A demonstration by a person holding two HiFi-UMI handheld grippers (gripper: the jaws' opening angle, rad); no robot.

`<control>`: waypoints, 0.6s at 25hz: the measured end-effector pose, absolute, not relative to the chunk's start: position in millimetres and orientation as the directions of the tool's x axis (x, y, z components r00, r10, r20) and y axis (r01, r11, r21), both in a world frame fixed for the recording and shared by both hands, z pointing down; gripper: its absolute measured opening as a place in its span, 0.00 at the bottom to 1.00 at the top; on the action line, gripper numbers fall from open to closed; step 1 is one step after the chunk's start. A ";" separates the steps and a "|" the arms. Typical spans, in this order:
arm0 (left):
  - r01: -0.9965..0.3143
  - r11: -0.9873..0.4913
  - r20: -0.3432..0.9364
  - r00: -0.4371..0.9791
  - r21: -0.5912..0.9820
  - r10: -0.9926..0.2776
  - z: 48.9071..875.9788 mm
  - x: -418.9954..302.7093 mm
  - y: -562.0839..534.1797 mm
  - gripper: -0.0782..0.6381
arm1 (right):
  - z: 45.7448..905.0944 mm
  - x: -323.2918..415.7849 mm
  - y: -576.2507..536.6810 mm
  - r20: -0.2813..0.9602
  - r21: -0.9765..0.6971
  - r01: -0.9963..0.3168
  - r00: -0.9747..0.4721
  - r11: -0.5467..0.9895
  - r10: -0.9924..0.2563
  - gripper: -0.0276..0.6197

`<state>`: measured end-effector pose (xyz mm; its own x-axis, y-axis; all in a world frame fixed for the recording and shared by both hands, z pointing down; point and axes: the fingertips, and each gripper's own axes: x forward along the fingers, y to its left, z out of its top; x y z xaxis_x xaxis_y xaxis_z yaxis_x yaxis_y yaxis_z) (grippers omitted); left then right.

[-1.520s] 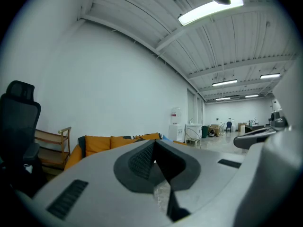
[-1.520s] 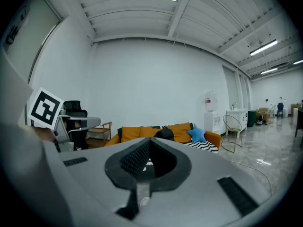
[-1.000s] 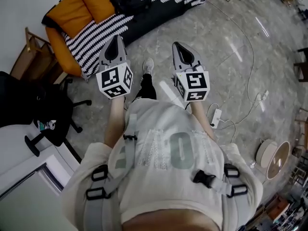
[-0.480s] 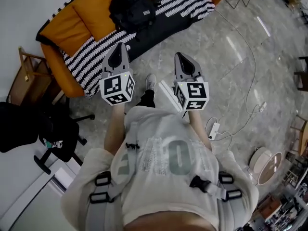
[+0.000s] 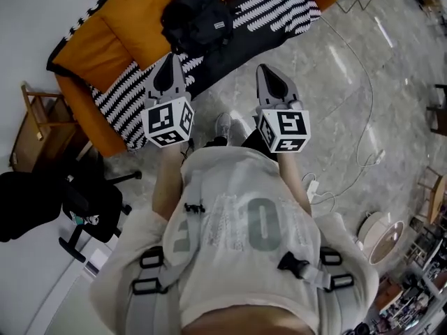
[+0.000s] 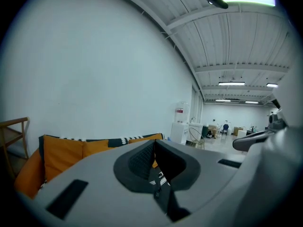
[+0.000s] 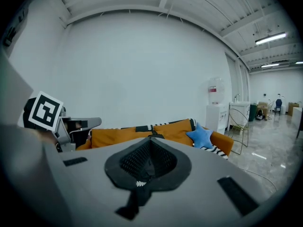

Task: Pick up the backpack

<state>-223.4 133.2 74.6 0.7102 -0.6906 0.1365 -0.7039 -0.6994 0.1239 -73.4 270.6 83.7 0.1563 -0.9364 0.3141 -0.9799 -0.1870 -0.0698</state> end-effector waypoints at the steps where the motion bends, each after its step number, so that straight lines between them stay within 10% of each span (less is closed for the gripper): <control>1: -0.709 -0.695 0.133 0.706 0.125 -0.696 74.5 -225.3 130.7 0.14 | 83.2 -70.3 267.4 0.312 -0.070 -0.980 0.158 -0.188 -0.937 0.05; 15: -0.859 -0.501 0.096 0.511 0.109 -0.854 66.0 -268.3 93.6 0.14 | 74.0 -62.3 171.6 0.245 -0.031 -0.999 -0.020 0.012 -0.969 0.05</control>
